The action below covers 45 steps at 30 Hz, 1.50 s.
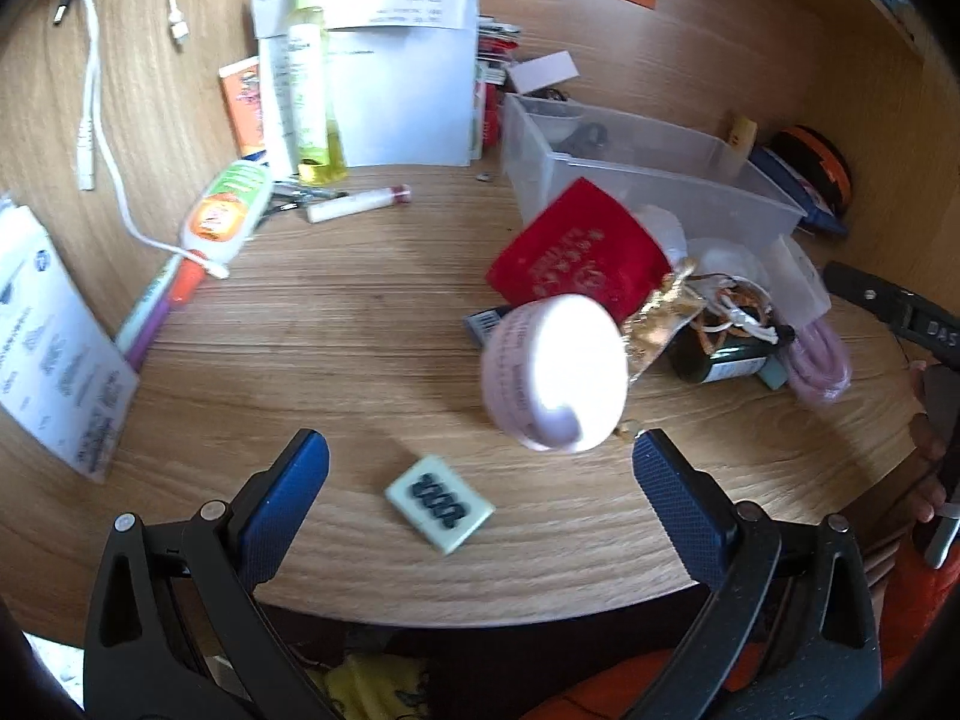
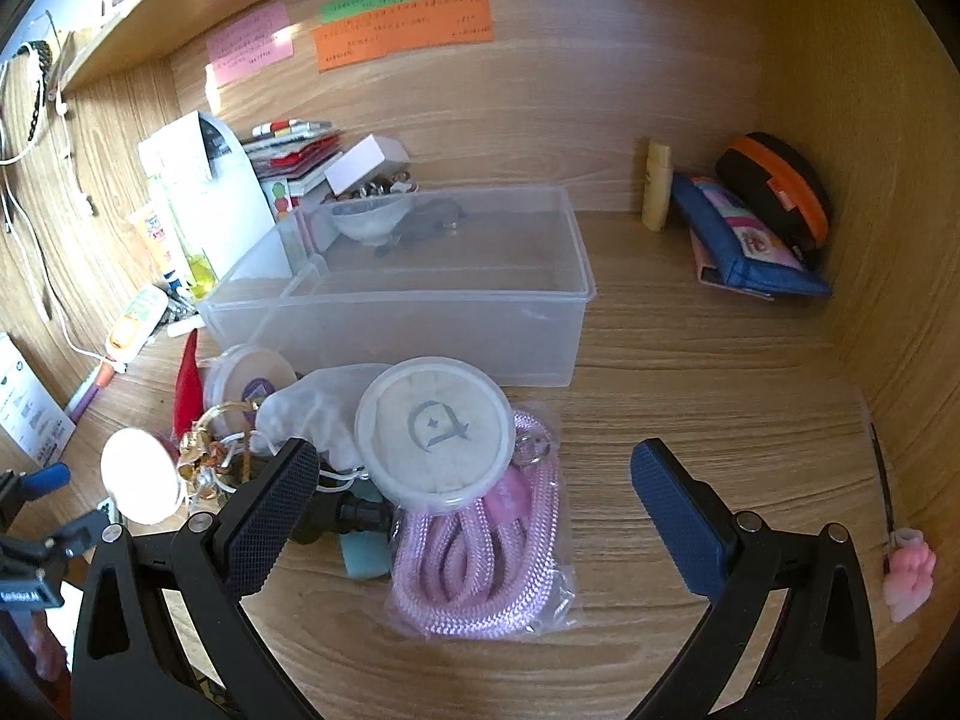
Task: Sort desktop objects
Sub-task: 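Reach the right gripper to the white round lid while the left reaches the pink jar, then grasp the white round lid with the right gripper while the left grasps the pink jar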
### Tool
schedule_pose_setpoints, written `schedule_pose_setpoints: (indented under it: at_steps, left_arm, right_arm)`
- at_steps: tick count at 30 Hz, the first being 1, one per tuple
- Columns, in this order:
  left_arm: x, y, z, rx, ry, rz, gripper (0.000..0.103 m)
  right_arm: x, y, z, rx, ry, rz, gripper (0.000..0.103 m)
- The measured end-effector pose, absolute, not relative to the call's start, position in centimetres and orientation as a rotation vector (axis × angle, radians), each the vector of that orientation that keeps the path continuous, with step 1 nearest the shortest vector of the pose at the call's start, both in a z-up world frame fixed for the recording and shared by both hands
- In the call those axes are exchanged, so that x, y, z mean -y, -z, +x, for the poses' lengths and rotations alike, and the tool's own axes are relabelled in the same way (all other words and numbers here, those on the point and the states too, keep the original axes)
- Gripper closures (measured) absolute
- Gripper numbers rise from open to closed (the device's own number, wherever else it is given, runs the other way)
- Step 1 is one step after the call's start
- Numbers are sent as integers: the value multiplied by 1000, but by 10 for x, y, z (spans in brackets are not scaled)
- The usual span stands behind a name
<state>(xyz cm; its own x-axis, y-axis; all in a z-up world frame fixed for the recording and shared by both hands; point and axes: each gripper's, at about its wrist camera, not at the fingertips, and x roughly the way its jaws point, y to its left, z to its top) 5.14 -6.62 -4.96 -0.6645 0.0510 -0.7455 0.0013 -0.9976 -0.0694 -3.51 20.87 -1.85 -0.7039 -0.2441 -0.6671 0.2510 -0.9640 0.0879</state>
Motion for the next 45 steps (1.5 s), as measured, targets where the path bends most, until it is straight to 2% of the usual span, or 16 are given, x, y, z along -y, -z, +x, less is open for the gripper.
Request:
schedule_pose_setpoints:
  at_steps: [7, 10, 12, 13, 16, 19, 20, 21, 29, 40, 45]
  left_arm:
    - [50, 60, 20, 71, -2770, -1312, 0]
    - [49, 66, 7, 88, -2738, -1342, 2]
    - [48, 69, 5, 87, -2725, -1360, 20]
    - [49, 72, 3, 88, -2713, -1379, 25]
    - [51, 75, 0, 104, -2719, -1387, 28]
    - [53, 74, 0, 121, -2722, -1382, 41]
    - [53, 74, 0, 123, -2725, -1384, 42]
    - [54, 73, -1, 125, -2728, -1386, 42]
    - [63, 57, 0, 138, -2765, -1356, 42]
    - [67, -15, -5, 164, -2780, -1141, 42]
    - [56, -45, -18, 107, -2783, -1064, 42]
  right_arm:
    - [-206, 28, -49, 18, 2641, 1085, 0]
    - [-206, 33, -58, 43, 2618, 1118, 5]
    - [-205, 37, -64, 63, 2590, 1139, 9]
    - [-205, 39, -67, 73, 2571, 1147, 9]
    - [-201, 44, -71, 67, 2545, 1163, 16]
    - [-195, 45, -71, 37, 2545, 1154, 24]
    - [-193, 44, -71, 20, 2546, 1150, 35]
    - [-192, 44, -70, 11, 2537, 1149, 40]
    - [-193, 39, -66, -4, 2566, 1130, 40]
    - [-208, -4, -51, -19, 2614, 995, 40]
    - [-214, -23, -53, -18, 2615, 955, 40]
